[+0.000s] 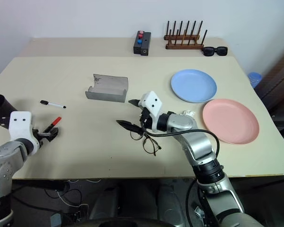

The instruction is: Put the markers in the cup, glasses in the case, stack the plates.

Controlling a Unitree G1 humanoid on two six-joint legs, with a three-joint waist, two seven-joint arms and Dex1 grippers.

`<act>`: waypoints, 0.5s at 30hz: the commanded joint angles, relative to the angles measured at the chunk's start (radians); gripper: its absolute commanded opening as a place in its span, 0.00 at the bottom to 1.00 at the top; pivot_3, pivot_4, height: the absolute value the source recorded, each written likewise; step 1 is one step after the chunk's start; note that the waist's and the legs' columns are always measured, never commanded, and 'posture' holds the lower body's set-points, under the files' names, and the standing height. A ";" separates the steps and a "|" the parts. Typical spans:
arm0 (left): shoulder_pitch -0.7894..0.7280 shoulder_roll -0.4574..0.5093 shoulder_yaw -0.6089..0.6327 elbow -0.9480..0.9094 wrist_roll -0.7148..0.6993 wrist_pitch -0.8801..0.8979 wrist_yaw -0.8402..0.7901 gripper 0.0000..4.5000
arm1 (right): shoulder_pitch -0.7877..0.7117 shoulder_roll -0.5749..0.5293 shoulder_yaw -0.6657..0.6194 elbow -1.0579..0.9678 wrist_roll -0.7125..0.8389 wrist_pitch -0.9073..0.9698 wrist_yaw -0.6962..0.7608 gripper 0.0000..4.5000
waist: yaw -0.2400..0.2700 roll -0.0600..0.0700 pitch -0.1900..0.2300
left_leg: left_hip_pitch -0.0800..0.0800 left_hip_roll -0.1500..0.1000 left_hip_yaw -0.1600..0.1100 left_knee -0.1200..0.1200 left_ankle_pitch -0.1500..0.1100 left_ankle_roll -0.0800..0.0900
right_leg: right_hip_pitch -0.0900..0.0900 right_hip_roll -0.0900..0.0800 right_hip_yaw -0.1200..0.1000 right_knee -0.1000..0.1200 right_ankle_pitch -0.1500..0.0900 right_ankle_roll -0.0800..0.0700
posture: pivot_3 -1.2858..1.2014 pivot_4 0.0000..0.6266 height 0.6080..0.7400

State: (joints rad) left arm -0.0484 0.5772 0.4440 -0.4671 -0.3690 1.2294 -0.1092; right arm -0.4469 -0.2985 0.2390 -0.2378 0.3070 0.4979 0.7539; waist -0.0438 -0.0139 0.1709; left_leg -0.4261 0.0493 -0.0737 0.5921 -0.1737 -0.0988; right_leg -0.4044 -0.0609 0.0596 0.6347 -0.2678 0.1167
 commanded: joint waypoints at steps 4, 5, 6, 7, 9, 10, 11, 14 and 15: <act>-0.055 0.048 0.059 -0.011 -0.059 0.203 -0.083 1.00 | 0.027 -0.007 -0.017 -0.064 0.014 0.013 -0.028 0.99 | 0.000 -0.001 0.000 | 0.000 0.000 0.000 0.000 0.000 0.000 | 0.000 0.000 0.000 0.000 0.000 0.000 | 0.52 0.24 1.00; -0.063 0.046 0.070 -0.008 -0.067 0.219 -0.096 0.95 | 0.029 -0.010 -0.017 -0.064 0.013 0.012 -0.029 1.00 | 0.000 -0.001 0.000 | 0.000 0.000 0.000 0.000 0.000 0.000 | 0.000 0.000 0.000 0.000 0.000 0.000 | 0.52 0.24 1.00; -0.069 0.045 0.078 -0.006 -0.071 0.230 -0.105 0.89 | 0.031 -0.011 -0.017 -0.064 0.011 0.010 -0.030 1.00 | 0.000 0.000 0.000 | 0.000 0.000 0.000 0.000 0.000 0.000 | 0.000 0.000 0.000 0.000 0.000 0.000 | 0.52 0.24 1.00; -0.079 0.038 0.090 -0.003 -0.075 0.247 -0.110 0.83 | 0.032 -0.013 -0.017 -0.063 0.010 0.007 -0.031 1.00 | 0.000 0.000 0.000 | 0.000 0.000 0.000 0.000 0.000 0.000 | 0.000 0.000 0.000 0.000 0.000 0.000 | 0.52 0.24 1.00; -0.091 0.034 0.104 0.001 -0.080 0.272 -0.124 0.61 | 0.031 -0.014 -0.019 -0.063 0.015 0.008 -0.029 1.00 | 0.000 -0.001 0.000 | 0.000 0.000 0.000 0.000 0.000 0.000 | 0.000 0.000 0.000 0.000 0.000 0.000 | 0.52 0.24 1.00; -0.096 0.031 0.106 0.003 -0.080 0.280 -0.128 0.51 | 0.032 -0.015 -0.023 -0.072 0.035 0.015 -0.016 1.00 | 0.000 -0.001 0.000 | 0.000 0.000 0.000 0.000 0.000 0.000 | 0.000 0.000 0.000 0.000 0.000 0.000 | 0.52 0.24 1.00; -0.097 0.031 0.106 0.004 -0.080 0.283 -0.130 0.38 | 0.035 -0.016 -0.025 -0.084 0.055 0.021 -0.002 1.00 | 0.000 -0.001 0.000 | 0.000 0.000 0.000 0.000 0.000 0.000 | 0.000 0.000 0.000 0.000 0.000 0.000 | 0.52 0.24 1.00; -0.095 0.025 0.096 0.002 -0.073 0.281 -0.133 0.04 | 0.047 -0.030 -0.026 -0.110 0.099 0.029 0.039 1.00 | 0.001 -0.001 0.000 | 0.000 0.000 0.000 0.000 0.000 0.000 | 0.000 0.000 0.000 0.000 0.000 0.000 | 0.52 0.24 1.00; -0.095 0.022 0.090 -0.001 -0.071 0.275 -0.132 0.01 | 0.053 -0.035 -0.026 -0.118 0.118 0.025 0.060 1.00 | 0.001 -0.001 0.000 | 0.000 0.000 0.000 0.000 0.000 0.000 | 0.000 0.000 0.000 0.000 0.000 0.000 | 0.52 0.24 1.00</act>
State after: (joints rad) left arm -0.1425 0.6040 0.5334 -0.4544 -0.4450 1.5022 -0.2372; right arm -0.4002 -0.3269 0.2304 -0.2984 0.3807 0.5281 0.7819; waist -0.0428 -0.0148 0.1708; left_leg -0.4262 0.0492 -0.0738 0.5920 -0.1738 -0.0990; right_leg -0.4046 -0.0615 0.0596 0.6344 -0.2679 0.1166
